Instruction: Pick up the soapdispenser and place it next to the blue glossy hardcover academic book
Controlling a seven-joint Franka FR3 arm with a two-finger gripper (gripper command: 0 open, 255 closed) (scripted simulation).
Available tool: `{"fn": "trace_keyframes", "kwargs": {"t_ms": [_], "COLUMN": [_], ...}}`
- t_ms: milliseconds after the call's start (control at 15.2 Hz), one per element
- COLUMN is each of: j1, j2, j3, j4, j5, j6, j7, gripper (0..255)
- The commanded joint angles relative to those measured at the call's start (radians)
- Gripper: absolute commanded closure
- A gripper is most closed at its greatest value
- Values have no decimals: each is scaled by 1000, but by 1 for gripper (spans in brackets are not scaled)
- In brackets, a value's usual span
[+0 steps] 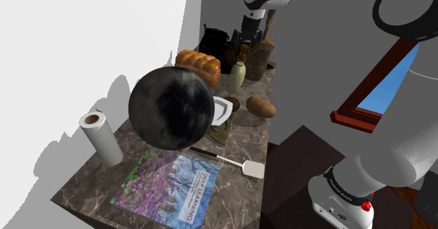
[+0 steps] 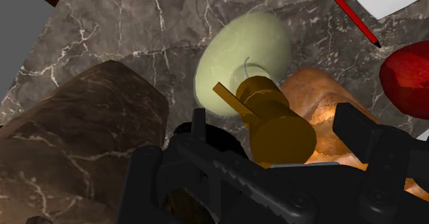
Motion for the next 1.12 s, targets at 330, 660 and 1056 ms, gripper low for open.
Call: {"fn": "trace_keyframes", "kwargs": {"t_ms": [330, 660, 1056], "j1": [0, 0, 0], "j2": [0, 0, -15], "j3": [0, 0, -1], "j4": [0, 0, 47], "j5": [0, 0, -2], "j6": [0, 0, -61], "j7": [0, 0, 2], "gripper": [255, 255, 255]}}
